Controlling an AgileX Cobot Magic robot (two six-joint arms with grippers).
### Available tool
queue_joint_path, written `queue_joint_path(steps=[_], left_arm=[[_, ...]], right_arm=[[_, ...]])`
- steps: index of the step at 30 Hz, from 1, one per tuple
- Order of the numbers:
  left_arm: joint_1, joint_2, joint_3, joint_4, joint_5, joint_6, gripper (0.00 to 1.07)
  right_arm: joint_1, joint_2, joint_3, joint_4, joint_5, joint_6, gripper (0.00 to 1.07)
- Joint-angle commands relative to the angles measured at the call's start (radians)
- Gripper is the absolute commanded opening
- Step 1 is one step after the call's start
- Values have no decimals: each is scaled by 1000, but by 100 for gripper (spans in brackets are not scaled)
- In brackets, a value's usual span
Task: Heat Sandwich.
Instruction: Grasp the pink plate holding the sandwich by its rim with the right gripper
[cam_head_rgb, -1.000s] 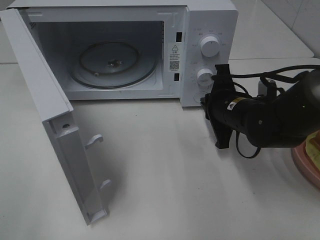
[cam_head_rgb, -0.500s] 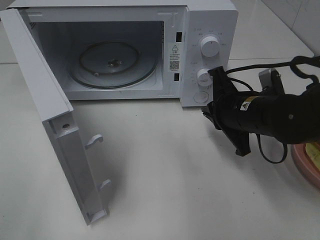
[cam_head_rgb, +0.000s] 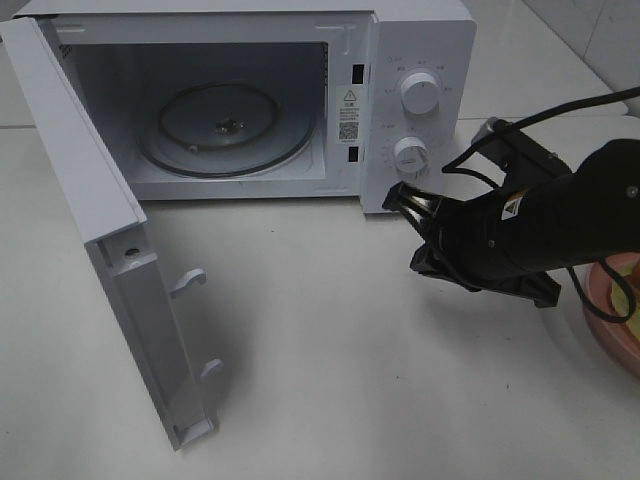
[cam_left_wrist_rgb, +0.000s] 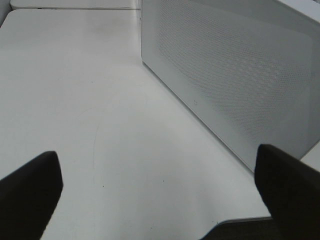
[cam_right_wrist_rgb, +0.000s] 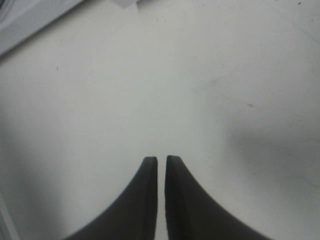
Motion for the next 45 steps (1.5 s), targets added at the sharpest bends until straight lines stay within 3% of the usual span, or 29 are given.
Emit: queue_joint_path(steps=[1,8,17,24,29,31,33,36,37,39,45], left_arm=[[-2,-15,1,-7,-10,2,98],[-2,-15,1,-7,-10,2,98],[-2,-15,1,-7,-10,2,98],[-2,-15,1,-7,-10,2,98],[-2,-15,1,-7,-10,2,98],[-2,-15,1,-7,-10,2,98],[-2,-15,1,-7,-10,2,98],[-2,-15,1,-7,-10,2,98],[-2,-15,1,-7,-10,2,98],[-2,-15,1,-7,-10,2,98],[-2,-15,1,-7,-10,2,98]], right_arm=[[-8,-14,-34,-10,144,-175,7],[-8,-14,-102,-126,416,-495,8],[-9,-28,-172,-246,700,-519,12],[-44,-68,-187,-316,808,-519,18],[-119,-134,-187,-326,828,-520,31],[-158,-172,-187,-356,844,-521,46],[-169,-184,-187,-370,853,-521,50],[-223,-210,-187,-421,881,-545,75],[-223,-210,-187,-421,881,-545,75],[-260,-211,-187,-440,892,-546,90],[-288,-211,-187,-446,885,-542,93]])
